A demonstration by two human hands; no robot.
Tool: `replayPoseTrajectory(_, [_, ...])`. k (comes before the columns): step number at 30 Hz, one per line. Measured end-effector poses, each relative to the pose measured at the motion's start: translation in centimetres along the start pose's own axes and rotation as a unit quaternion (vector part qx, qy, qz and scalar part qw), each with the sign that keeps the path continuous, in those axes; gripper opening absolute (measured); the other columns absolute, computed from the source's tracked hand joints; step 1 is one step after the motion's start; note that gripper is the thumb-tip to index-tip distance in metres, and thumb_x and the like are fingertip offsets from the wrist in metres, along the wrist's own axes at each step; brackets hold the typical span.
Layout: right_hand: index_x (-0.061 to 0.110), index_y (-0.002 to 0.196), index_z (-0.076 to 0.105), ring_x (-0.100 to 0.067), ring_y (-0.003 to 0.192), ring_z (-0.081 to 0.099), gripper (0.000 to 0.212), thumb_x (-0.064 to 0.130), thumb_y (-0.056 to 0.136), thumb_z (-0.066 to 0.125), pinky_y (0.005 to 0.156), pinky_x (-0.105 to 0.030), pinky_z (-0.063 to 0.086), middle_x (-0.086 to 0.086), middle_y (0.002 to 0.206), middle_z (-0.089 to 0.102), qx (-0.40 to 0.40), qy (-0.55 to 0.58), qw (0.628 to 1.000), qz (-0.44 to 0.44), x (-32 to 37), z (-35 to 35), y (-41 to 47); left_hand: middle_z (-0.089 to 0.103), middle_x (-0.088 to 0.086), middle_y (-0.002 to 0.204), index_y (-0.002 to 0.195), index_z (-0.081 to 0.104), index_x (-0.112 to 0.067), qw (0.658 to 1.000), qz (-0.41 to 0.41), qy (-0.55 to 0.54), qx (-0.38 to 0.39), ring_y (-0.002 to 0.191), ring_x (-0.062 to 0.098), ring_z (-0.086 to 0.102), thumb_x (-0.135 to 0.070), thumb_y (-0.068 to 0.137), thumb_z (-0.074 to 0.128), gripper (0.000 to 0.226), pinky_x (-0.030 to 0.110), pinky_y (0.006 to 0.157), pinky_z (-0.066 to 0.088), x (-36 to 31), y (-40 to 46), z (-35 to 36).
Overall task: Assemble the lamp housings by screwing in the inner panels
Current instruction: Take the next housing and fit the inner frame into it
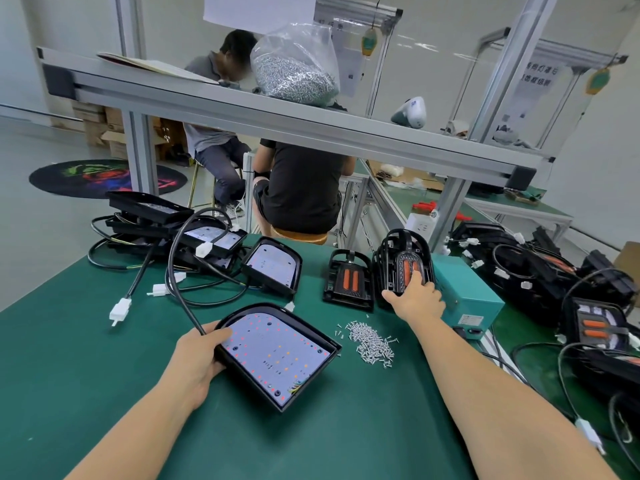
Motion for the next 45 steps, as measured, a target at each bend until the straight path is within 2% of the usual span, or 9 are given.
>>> replayPoseTrajectory(8, [0.018,0.153,0.013,-0.039,0.137,0.034,0.098,0.067,0.083,0.059,0.109,-0.049,0.03,-0.022,0.15,0.033,-0.018,0.027,0.999,0.006,-0.1,0.5,0.5,0.073,0.005,0.07,0.085,0.068,-0.005,1.0,0.015,0.007,0.013,0.06,0.015,0.067,0.006,0.089,0.049,0.023,0.034,0.066,0.052,0.0,-0.2,0.0])
replayPoseTrajectory(16, [0.014,0.15,0.021,-0.04,0.129,0.041,0.092,0.053,0.081,0.068,0.105,-0.047,0.035,-0.025,0.14,0.042,-0.069,0.056,0.996,0.007,-0.2,0.6,0.5,0.073,0.004,0.072,0.086,0.068,-0.007,1.0,0.017,0.002,0.012,0.072,0.022,0.064,0.007,0.089,0.048,0.025,0.035,0.07,0.052,0.0,-0.4,0.0])
replayPoseTrajectory(22, [0.013,0.146,0.031,-0.041,0.125,0.039,0.084,0.044,0.079,0.071,0.104,-0.049,0.032,-0.025,0.135,0.044,-0.13,0.133,0.982,-0.015,0.0,-0.6,-0.8,0.074,0.007,0.082,0.094,0.068,-0.007,1.0,0.011,0.001,0.014,0.079,0.024,0.065,0.005,0.09,0.05,0.022,0.037,0.074,0.053,0.1,0.0,-0.3])
replayPoseTrajectory(26, [0.018,0.144,0.037,-0.035,0.127,0.039,0.077,0.049,0.08,0.068,0.106,-0.049,0.032,-0.017,0.136,0.048,-0.129,0.18,0.972,-0.08,1.2,-1.6,-3.8,0.073,0.008,0.088,0.098,0.068,-0.007,1.0,0.008,-0.004,0.019,0.081,0.024,0.065,0.003,0.091,0.05,0.022,0.039,0.079,0.054,0.2,0.1,-0.3])
replayPoseTrajectory(30, [0.02,0.146,0.038,-0.025,0.132,0.036,0.081,0.05,0.078,0.07,0.111,-0.047,0.029,-0.007,0.141,0.046,-0.079,0.214,0.957,-0.179,3.1,-1.4,-9.6,0.073,0.003,0.079,0.091,0.069,-0.01,1.0,0.013,-0.008,0.021,0.075,0.02,0.065,0.001,0.091,0.051,0.021,0.037,0.077,0.053,0.3,0.3,-0.2])
replayPoseTrajectory(35, [0.025,0.143,0.04,-0.014,0.125,0.036,0.082,0.051,0.073,0.074,0.101,-0.028,0.02,0.007,0.132,0.045,-0.033,0.198,0.933,-0.299,5.1,-1.3,-16.6,0.073,-0.003,0.072,0.089,0.067,-0.013,0.999,0.012,-0.027,0.011,0.072,0.015,0.064,-0.003,0.093,0.053,0.018,0.031,0.065,0.052,0.4,0.4,-0.2])
replayPoseTrajectory(38, [0.026,0.143,0.039,-0.007,0.125,0.034,0.093,0.069,0.062,0.054,0.095,-0.018,0.012,0.018,0.123,0.038,-0.016,0.157,0.924,-0.349,5.9,-1.5,-19.4,0.071,0.002,0.08,0.097,0.065,-0.01,0.999,0.008,-0.032,0.007,0.076,0.017,0.063,-0.009,0.095,0.053,0.012,0.033,0.066,0.051,0.4,0.3,-0.3])
replayPoseTrajectory(42, [0.025,0.147,0.033,-0.006,0.126,0.03,0.106,0.078,0.056,0.04,0.096,-0.017,0.008,0.015,0.135,0.04,-0.008,0.097,0.921,-0.377,6.4,-0.9,-21.2,0.07,0.015,0.107,0.113,0.064,-0.003,0.999,0.002,-0.03,0.015,0.096,0.027,0.065,-0.015,0.098,0.049,0.025,0.041,0.083,0.054,0.3,0.1,-0.4])
replayPoseTrajectory(45, [0.024,0.147,0.032,-0.005,0.126,0.026,0.105,0.078,0.057,0.042,0.096,-0.015,0.004,0.014,0.137,0.036,0.001,0.076,0.922,-0.379,6.4,-0.1,-21.7,0.074,0.01,0.097,0.104,0.069,-0.007,0.999,0.009,-0.037,0.027,0.085,0.022,0.07,-0.018,0.098,0.048,0.025,0.038,0.078,0.056,0.2,0.0,-0.5])
Point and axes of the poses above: each hand's wrist, its own y-axis towards the middle knuckle, its own z-axis out of the palm, x = y × z, the point moved 3 cm from there along y, towards the middle knuckle
